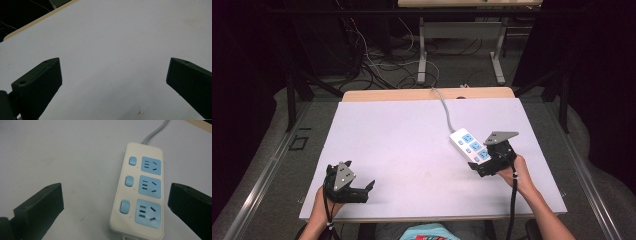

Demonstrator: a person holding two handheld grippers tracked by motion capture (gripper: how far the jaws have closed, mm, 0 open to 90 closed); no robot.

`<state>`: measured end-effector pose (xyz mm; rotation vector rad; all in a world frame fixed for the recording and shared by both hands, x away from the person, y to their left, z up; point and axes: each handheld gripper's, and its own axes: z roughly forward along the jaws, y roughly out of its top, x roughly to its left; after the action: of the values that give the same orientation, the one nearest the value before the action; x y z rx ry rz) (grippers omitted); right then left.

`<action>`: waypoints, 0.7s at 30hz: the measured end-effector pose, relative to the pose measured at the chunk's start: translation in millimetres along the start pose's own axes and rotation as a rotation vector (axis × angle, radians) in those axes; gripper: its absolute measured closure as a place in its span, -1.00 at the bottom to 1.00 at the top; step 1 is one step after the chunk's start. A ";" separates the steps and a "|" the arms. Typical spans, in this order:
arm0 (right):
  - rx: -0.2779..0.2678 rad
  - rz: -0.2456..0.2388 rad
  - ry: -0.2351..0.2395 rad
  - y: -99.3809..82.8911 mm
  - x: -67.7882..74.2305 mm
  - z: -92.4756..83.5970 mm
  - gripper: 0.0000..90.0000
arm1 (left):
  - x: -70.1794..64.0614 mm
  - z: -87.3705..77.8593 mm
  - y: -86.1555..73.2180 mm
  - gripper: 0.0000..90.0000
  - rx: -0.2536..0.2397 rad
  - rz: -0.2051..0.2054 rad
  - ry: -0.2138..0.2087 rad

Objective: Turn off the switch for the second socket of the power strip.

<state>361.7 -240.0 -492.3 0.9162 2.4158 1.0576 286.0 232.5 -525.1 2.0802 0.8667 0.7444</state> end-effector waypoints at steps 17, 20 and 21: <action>0.012 0.012 -0.016 -26.0 8.0 -16.5 -1.00 | -0.8 0.3 0.0 -1.00 -0.003 0.002 0.001; 0.020 0.014 -0.015 -30.3 8.9 -18.8 -1.00 | -0.8 0.2 0.0 -1.00 -0.003 0.002 0.002; 0.021 0.019 -0.022 -31.5 9.5 -19.4 -1.00 | -0.8 0.2 0.0 -1.00 -0.003 0.002 0.002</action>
<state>331.0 -259.9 -503.6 0.9539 2.4096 1.0255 285.7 231.8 -525.3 2.0785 0.8640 0.7487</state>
